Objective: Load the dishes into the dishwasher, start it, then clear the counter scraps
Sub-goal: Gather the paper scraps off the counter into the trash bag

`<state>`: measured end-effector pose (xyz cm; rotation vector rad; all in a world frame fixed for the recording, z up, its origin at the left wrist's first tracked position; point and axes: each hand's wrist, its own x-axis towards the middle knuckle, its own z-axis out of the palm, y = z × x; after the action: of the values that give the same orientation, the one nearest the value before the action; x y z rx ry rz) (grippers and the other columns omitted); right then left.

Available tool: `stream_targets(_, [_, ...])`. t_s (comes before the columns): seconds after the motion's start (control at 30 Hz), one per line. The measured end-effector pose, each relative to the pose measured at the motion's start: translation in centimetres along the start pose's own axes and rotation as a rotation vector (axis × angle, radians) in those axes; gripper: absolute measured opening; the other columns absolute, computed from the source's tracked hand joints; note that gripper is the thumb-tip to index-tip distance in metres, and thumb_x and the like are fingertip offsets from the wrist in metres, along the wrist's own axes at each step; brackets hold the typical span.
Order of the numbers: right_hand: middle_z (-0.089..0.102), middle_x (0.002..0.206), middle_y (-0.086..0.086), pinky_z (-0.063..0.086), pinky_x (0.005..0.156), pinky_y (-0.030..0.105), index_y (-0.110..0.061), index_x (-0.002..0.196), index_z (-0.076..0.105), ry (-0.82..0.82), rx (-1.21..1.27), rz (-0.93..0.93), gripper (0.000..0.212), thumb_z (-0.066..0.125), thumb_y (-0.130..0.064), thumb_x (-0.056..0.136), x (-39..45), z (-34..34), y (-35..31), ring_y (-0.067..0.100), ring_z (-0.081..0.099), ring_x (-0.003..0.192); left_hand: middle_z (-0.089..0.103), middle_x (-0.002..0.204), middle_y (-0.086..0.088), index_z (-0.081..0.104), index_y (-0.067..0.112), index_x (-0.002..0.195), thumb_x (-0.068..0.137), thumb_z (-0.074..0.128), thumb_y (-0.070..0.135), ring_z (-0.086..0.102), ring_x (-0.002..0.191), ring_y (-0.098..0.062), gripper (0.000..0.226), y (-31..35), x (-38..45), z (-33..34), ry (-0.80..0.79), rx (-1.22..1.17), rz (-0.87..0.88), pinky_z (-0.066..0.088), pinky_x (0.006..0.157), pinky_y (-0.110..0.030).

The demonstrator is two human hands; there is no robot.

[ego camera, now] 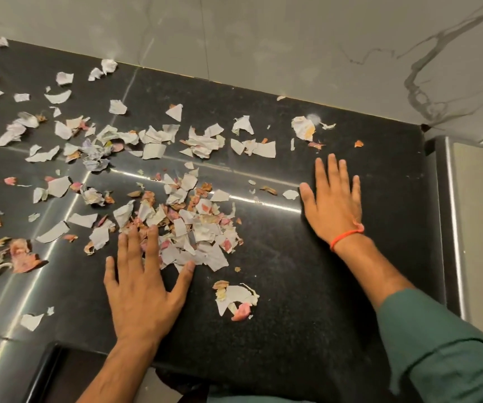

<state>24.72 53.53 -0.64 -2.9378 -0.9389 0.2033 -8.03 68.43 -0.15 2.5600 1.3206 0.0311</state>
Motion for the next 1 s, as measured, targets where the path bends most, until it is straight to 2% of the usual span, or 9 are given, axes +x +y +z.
stream_targets(0.23, [-0.006, 0.167, 0.007, 0.002, 0.122, 0.061, -0.028, 0.160, 0.003, -0.068, -0.010, -0.385, 0.068, 0.008, -0.063, 0.101, -2.5, 1.1, -11.7, 0.030, -0.009, 0.154, -0.004, 0.173, 0.000, 0.001, 0.035, 0.164, 0.088, 0.023, 0.083, -0.008, 0.158, -0.016, 0.093, 0.3, 0.1, -0.1, -0.002, -0.001, -0.004, 0.005, 0.127, -0.053])
stream_targets(0.3, [-0.005, 0.167, 0.006, 0.003, 0.122, 0.061, -0.028, 0.159, 0.004, -0.110, 0.021, -0.510, 0.064, 0.014, -0.058, 0.103, -3.4, 1.0, -14.3, 0.030, -0.009, 0.154, -0.003, 0.173, -0.001, 0.002, 0.034, 0.164, 0.088, 0.024, 0.083, -0.007, 0.159, -0.017, 0.093, 0.3, 0.1, 0.0, 0.001, -0.002, -0.004, 0.005, 0.127, -0.053])
stream_targets(0.43, [0.006, 0.168, -0.001, 0.004, 0.126, 0.044, -0.027, 0.159, 0.015, -0.179, 0.502, -0.725, 0.055, 0.033, -0.035, 0.108, -5.0, 0.1, -15.7, 0.019, 0.000, 0.155, 0.002, 0.173, -0.003, 0.008, 0.030, 0.165, 0.088, 0.025, 0.083, -0.004, 0.159, -0.018, 0.095, 0.2, 0.0, 0.1, 0.015, -0.005, -0.009, 0.007, 0.127, -0.054])
stream_targets(0.5, [0.015, 0.167, -0.001, 0.011, 0.126, 0.043, -0.025, 0.158, 0.024, -0.109, 0.683, -0.623, 0.052, 0.035, -0.034, 0.108, -4.4, -0.3, -14.1, 0.015, 0.005, 0.155, 0.003, 0.172, -0.004, 0.010, 0.029, 0.164, 0.088, 0.025, 0.083, -0.003, 0.159, -0.019, 0.095, 0.1, 0.1, 0.2, 0.016, -0.006, -0.010, 0.007, 0.127, -0.053])
stream_targets(0.57, [0.027, 0.164, 0.003, 0.021, 0.124, 0.050, -0.021, 0.154, 0.036, 0.055, 0.715, -0.487, 0.051, 0.039, -0.037, 0.106, -2.3, -0.6, -10.9, 0.018, 0.016, 0.154, 0.005, 0.172, -0.005, 0.011, 0.027, 0.164, 0.088, 0.025, 0.083, -0.002, 0.159, -0.019, 0.095, 0.1, 0.1, 0.2, 0.015, 0.005, -0.004, 0.007, 0.127, -0.054])
stream_targets(0.7, [0.039, 0.158, 0.008, 0.026, 0.120, 0.052, -0.015, 0.146, 0.049, 0.354, 0.555, -0.218, 0.049, 0.048, -0.035, 0.101, 3.7, -1.5, -2.3, 0.025, 0.028, 0.150, 0.003, 0.173, -0.004, 0.012, 0.027, 0.164, 0.088, 0.024, 0.083, -0.002, 0.159, -0.019, 0.096, 0.1, 0.1, 0.2, 0.012, 0.011, -0.013, 0.007, 0.127, -0.053])
stream_targets(0.77, [0.036, 0.159, 0.008, 0.021, 0.122, 0.050, -0.015, 0.147, 0.048, 0.361, 0.467, -0.055, 0.052, 0.046, -0.038, 0.100, 6.0, -2.0, 1.4, 0.026, 0.023, 0.152, 0.001, 0.173, -0.003, 0.011, 0.027, 0.164, 0.087, 0.024, 0.083, -0.003, 0.159, -0.019, 0.096, 0.1, 0.1, 0.2, 0.011, 0.015, -0.011, 0.007, 0.127, -0.053])
stream_targets(0.87, [0.030, 0.161, 0.010, 0.015, 0.124, 0.050, -0.013, 0.150, 0.041, 0.247, 0.374, 0.106, 0.060, 0.039, -0.047, 0.100, 8.2, -1.9, 4.1, 0.026, 0.019, 0.152, 0.002, 0.173, -0.003, 0.011, 0.027, 0.164, 0.088, 0.024, 0.083, -0.003, 0.159, -0.019, 0.096, 0.1, 0.1, 0.2, 0.010, 0.009, -0.007, 0.006, 0.127, -0.053])
stream_targets(1.0, [0.035, 0.158, 0.011, 0.018, 0.123, 0.049, -0.015, 0.147, 0.045, 0.180, 0.349, 0.049, 0.064, 0.033, -0.055, 0.099, 9.9, -1.7, 1.4, 0.026, 0.026, 0.150, 0.001, 0.173, -0.002, 0.011, 0.028, 0.164, 0.087, 0.023, 0.084, -0.005, 0.159, -0.018, 0.096, 0.1, 0.0, 0.2, 0.012, 0.007, -0.012, 0.005, 0.127, -0.052])
